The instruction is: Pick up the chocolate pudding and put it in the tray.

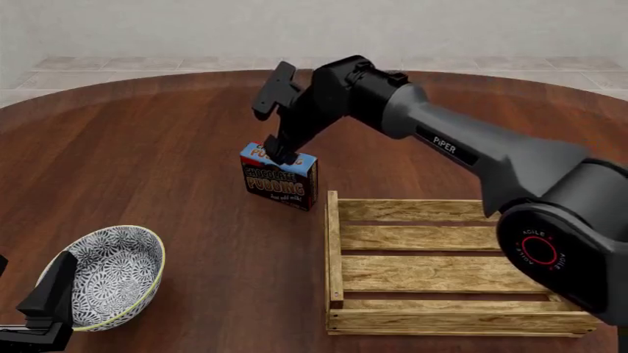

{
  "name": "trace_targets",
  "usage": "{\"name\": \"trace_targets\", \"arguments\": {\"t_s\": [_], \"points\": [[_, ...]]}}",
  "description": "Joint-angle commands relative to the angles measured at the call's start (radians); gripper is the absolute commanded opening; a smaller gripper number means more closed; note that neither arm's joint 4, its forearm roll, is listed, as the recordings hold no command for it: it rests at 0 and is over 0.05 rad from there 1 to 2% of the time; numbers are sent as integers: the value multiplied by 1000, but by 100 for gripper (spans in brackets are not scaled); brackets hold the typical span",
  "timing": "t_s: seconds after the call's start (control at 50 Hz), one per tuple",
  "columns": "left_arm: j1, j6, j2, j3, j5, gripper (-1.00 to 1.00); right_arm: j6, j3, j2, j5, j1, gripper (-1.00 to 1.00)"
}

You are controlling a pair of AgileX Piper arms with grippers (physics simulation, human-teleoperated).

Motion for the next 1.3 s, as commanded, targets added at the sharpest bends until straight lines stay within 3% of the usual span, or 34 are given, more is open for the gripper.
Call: {"name": "trace_targets", "arguments": {"t_s": [0.02, 1.3], "points": [[0, 0, 0, 0, 0, 100, 2, -9, 12, 0, -1, 100], [0, 0, 0, 0, 0, 100, 32, 13, 53, -44, -18, 100]]}}
